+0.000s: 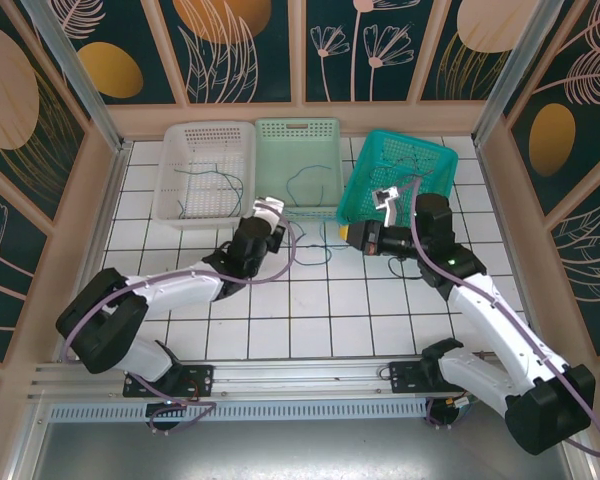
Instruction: Untangle the cables
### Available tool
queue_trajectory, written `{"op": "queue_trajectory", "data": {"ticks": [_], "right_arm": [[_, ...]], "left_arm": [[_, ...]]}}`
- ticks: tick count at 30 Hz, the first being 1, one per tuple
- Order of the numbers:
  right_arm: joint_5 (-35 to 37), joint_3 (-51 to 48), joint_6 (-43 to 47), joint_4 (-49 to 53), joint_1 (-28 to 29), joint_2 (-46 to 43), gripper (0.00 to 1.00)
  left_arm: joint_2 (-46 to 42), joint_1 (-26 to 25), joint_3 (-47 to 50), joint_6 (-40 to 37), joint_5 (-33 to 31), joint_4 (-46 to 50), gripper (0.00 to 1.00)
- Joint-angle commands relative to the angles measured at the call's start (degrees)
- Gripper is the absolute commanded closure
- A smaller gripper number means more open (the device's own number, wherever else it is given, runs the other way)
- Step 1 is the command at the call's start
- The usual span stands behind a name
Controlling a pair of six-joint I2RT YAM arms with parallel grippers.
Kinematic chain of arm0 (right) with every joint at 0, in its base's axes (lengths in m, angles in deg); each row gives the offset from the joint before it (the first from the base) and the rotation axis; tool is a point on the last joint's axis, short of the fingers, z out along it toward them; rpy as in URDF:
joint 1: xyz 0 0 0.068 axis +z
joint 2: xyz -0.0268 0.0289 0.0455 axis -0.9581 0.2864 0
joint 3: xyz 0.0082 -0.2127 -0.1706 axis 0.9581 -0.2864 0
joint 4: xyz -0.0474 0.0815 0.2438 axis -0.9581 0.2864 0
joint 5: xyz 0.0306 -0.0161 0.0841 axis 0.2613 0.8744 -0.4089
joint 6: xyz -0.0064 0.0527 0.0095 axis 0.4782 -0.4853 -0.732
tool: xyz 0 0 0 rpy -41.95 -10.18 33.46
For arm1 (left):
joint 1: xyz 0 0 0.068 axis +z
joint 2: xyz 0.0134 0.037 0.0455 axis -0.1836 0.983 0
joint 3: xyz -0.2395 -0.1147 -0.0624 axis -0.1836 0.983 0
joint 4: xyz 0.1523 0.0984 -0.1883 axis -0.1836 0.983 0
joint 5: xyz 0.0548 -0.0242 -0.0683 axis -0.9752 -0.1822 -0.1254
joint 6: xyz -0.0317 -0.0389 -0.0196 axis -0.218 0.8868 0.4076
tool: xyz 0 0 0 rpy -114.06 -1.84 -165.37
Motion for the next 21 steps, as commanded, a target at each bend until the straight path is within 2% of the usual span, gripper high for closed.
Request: {"op": "queue_trajectory", "data": {"ticks": [1, 11, 17, 21], "right_arm": [[-1.4, 0.4, 3.4, 7.5, -0.9, -2.5, 1.00], [0.4, -2.3, 10.5, 19.2, -0.8, 0.3, 1.00], [6.6, -1.9, 15.3, 27.2, -0.8, 1.0, 1.00], [10.9, -1.1, 16.8, 29.1, -0.8, 1.9, 1.00]], "left_arm": [[-1.7, 0.8, -2.6, -4.4, -8.9, 3.6, 1.00], [-1.7, 3.4, -9.2, -12.4, -18.2, 5.0, 1.00], [-3.8, 8.1, -13.8, -16.2, -18.0, 6.9, 1.00], [-6.0, 9.4, -16.6, -18.2, -17.8, 8.2, 1.00]]}}
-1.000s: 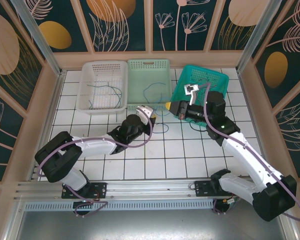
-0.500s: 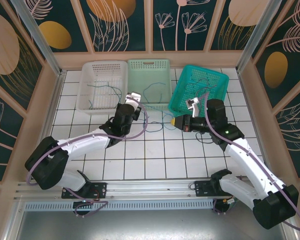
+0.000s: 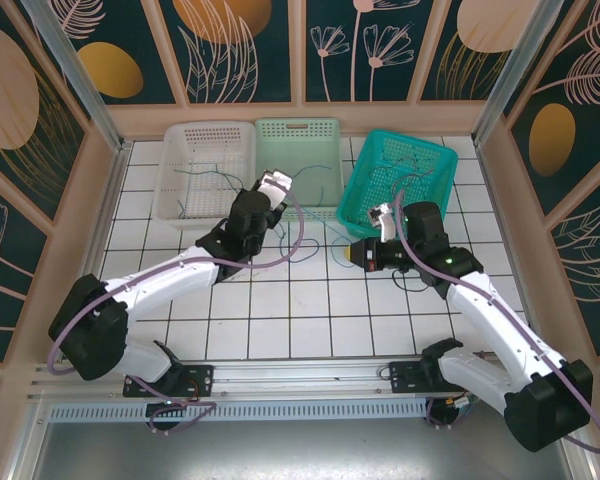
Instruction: Untangle the cables
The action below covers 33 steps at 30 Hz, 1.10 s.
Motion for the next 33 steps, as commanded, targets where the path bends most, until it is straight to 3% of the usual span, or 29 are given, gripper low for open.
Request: {"op": "queue_trajectory", "data": {"ticks": [1, 5, 9, 11, 12, 13, 14, 16, 24, 30, 33], "right_arm": [[5.7, -0.3, 3.1, 16.4, -0.7, 0.6, 1.00], [6.0, 1.0, 4.7, 16.0, -0.7, 1.6, 1.00], [7.8, 2.9, 5.9, 15.8, -0.7, 1.4, 0.90], [10.3, 3.6, 5.8, 14.2, -0.8, 0.1, 0.81], [11.3, 3.7, 5.7, 13.2, -0.8, -0.6, 0.72], [12.6, 3.6, 5.3, 11.9, -0.9, -1.5, 0.54], [13.8, 3.6, 5.0, 10.3, -0.9, -2.5, 0.46], [16.1, 3.1, 4.2, 7.3, -0.8, -4.6, 0.39], [17.7, 2.9, -6.1, -0.8, 0.8, -11.8, 0.43], [27.4, -2.8, -13.0, -12.5, 9.2, -15.3, 0.39], [22.7, -5.1, -15.8, -21.0, 9.5, -14.7, 0.39]], "left_arm": [[-4.8, 8.5, -4.6, -2.0, -14.9, -0.6, 1.00], [-6.9, 9.0, -5.7, -3.2, -15.2, 0.8, 1.00], [-9.3, 8.9, -6.3, 0.1, -11.5, 5.3, 1.00], [-10.8, 8.9, -6.0, 3.3, -7.7, 7.8, 1.00], [-11.3, 8.9, -5.8, 4.7, -5.7, 8.8, 1.00], [-11.8, 8.9, -5.7, 6.2, -3.1, 9.9, 1.00], [-12.4, 8.9, -5.5, 7.6, -1.2, 10.8, 1.00], [-13.3, 8.9, -5.6, 9.7, 1.8, 12.2, 1.00], [-16.4, 8.9, -5.3, 16.1, 10.2, 13.9, 1.00], [-17.1, 8.8, -5.2, 20.5, 17.2, 14.3, 1.00], [-17.0, 8.7, -5.5, 22.9, 20.5, 14.4, 1.00]]}}
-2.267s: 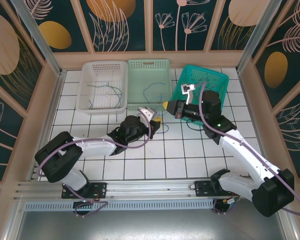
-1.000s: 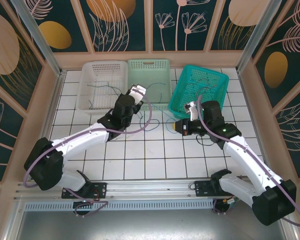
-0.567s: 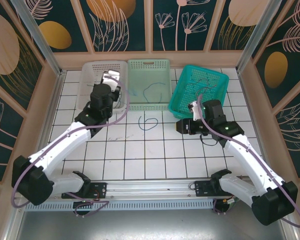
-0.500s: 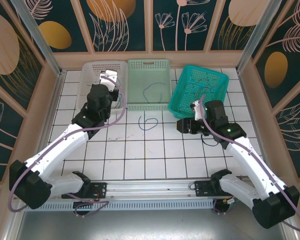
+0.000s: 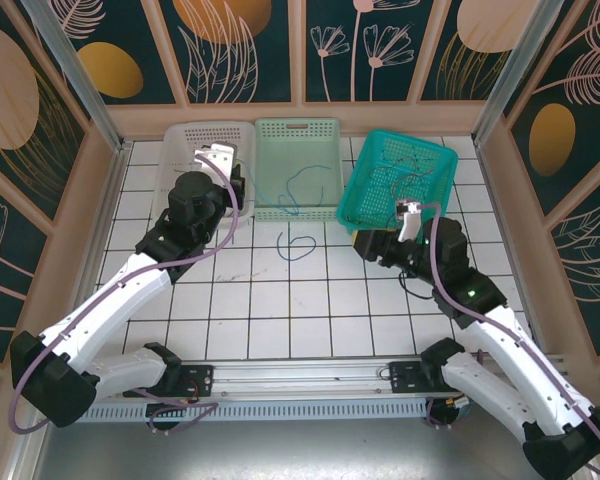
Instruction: Untangle the cables
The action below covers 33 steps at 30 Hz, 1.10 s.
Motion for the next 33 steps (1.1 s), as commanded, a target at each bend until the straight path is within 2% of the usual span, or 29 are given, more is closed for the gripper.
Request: {"op": "queue_trajectory", "data": {"ticks": [1, 3, 6, 11, 15, 24, 28, 33], "right_arm": [[-0.5, -3.4, -5.6, -14.4, 2.8, 0.7, 0.39], [1.4, -2.7, -4.3, -14.9, 5.0, 2.9, 0.40], [8.9, -1.4, -1.1, -14.1, 10.3, 6.5, 0.40], [11.0, -1.5, 4.2, -18.8, 14.5, 11.6, 0.41], [17.9, -3.1, 13.2, -20.6, 18.9, 13.3, 0.33], [20.8, -11.7, 17.5, -26.0, 18.1, 7.0, 0.30], [16.6, -12.3, 16.0, -25.0, 14.0, 4.4, 0.29], [-0.7, -11.0, 19.0, -24.5, 4.9, 5.8, 0.27]], "left_arm": [[-1.0, -0.4, -1.1, 5.3, 6.7, 0.6, 1.00], [-0.9, -0.8, -1.2, 6.7, 7.9, 0.3, 1.00], [-0.6, -1.9, -1.1, 7.8, 8.7, 0.1, 1.00], [0.6, -3.4, -1.8, 8.8, 8.5, 0.4, 1.00], [0.9, -4.3, -2.2, 9.0, 8.8, 0.4, 1.00], [0.3, -5.0, -3.3, 9.0, 10.9, 0.9, 1.00], [-0.3, -5.5, -2.6, 6.6, 14.2, -0.2, 1.00], [-1.7, -5.9, -0.9, 2.4, 19.5, -1.6, 1.00]]}}
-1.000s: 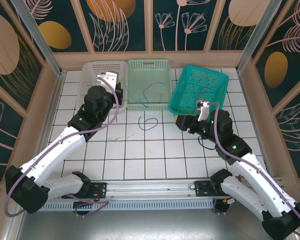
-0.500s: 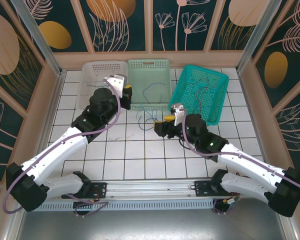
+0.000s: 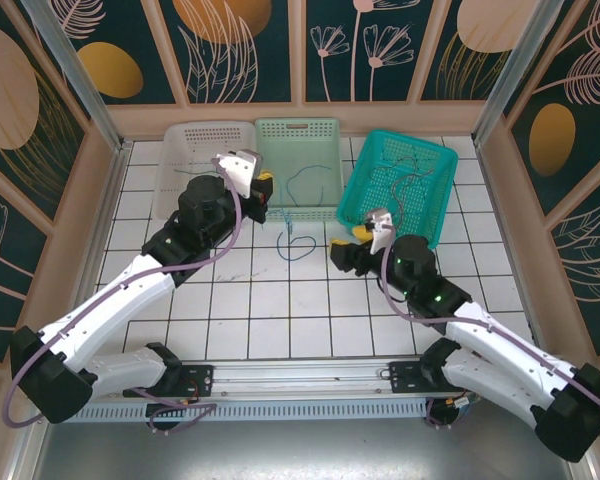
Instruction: Untangle the cables
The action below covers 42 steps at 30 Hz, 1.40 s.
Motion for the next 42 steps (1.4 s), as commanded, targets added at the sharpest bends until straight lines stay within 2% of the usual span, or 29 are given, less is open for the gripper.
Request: {"op": "queue_trajectory", "data": {"ticks": [1, 8, 17, 23, 34, 42], "right_arm": [[-11.9, 1.2, 3.2, -2.1, -4.0, 0.6, 0.27], [-19.0, 0.2, 7.5, -6.8, -4.3, 1.5, 0.23], [-26.7, -0.5, 5.3, -13.8, -3.5, 3.8, 0.22], [-25.6, 0.4, 6.5, -14.7, -1.3, 6.4, 0.22], [-24.2, 1.9, 6.2, -21.2, -1.0, 11.8, 0.22], [-24.4, 5.4, 5.7, -27.6, 0.7, 19.7, 0.22]], "left_arm": [[-2.6, -0.3, 1.0, -3.8, 5.0, -2.9, 1.00], [-3.7, -0.4, 1.7, -4.8, 9.2, -4.8, 1.00], [-3.7, -0.8, 2.0, -4.9, 11.6, -6.3, 1.00], [-3.8, -0.9, 1.9, -4.9, 11.7, -6.5, 1.00], [-4.7, -1.4, 2.5, -4.2, 13.8, -7.4, 1.00], [-5.5, -1.6, 3.3, -2.8, 15.7, -10.0, 1.00]]}}
